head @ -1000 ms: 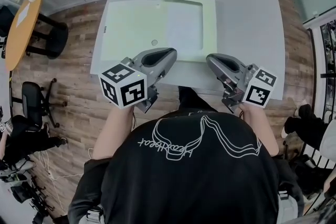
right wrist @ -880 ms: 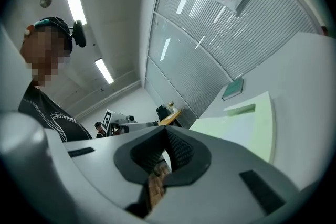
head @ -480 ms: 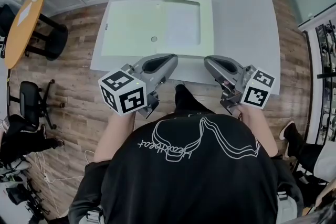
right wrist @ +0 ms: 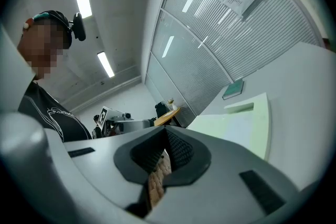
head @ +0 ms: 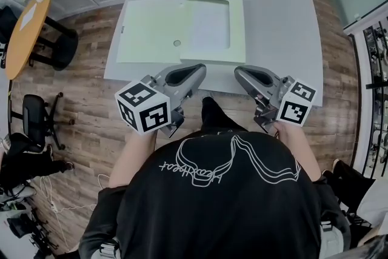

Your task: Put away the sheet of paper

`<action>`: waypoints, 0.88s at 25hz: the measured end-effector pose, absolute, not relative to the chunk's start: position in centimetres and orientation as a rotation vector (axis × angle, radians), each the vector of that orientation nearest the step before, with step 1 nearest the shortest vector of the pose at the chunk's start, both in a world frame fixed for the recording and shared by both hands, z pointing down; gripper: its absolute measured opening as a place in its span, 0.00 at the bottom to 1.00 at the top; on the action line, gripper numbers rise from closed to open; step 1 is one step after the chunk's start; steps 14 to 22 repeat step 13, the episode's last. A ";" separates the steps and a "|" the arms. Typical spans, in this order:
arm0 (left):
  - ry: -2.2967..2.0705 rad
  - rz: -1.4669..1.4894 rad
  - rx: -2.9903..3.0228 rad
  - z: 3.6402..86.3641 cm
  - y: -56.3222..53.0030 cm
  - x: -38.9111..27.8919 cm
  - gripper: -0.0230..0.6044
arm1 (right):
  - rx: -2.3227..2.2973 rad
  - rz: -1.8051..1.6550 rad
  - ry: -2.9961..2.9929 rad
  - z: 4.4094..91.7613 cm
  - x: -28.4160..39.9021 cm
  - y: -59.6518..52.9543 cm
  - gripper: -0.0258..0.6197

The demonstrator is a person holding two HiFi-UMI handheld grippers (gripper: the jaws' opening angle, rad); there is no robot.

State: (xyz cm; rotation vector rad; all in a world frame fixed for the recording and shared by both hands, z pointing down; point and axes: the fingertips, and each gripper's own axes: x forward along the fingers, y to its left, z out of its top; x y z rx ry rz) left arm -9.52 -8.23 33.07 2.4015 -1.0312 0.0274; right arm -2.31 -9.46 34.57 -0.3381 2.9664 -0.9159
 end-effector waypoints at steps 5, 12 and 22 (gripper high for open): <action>-1.031 0.031 2.399 33.2 -8.2 -9.5 0.06 | -0.342 -0.924 2.977 34.8 -2.3 -9.4 0.05; -1.028 0.031 2.388 33.7 -8.0 -9.6 0.06 | -0.342 -0.917 2.996 34.6 -2.7 -9.3 0.05; -1.028 0.032 2.388 33.8 -8.0 -9.7 0.06 | -0.342 -0.915 2.998 34.6 -2.8 -9.2 0.05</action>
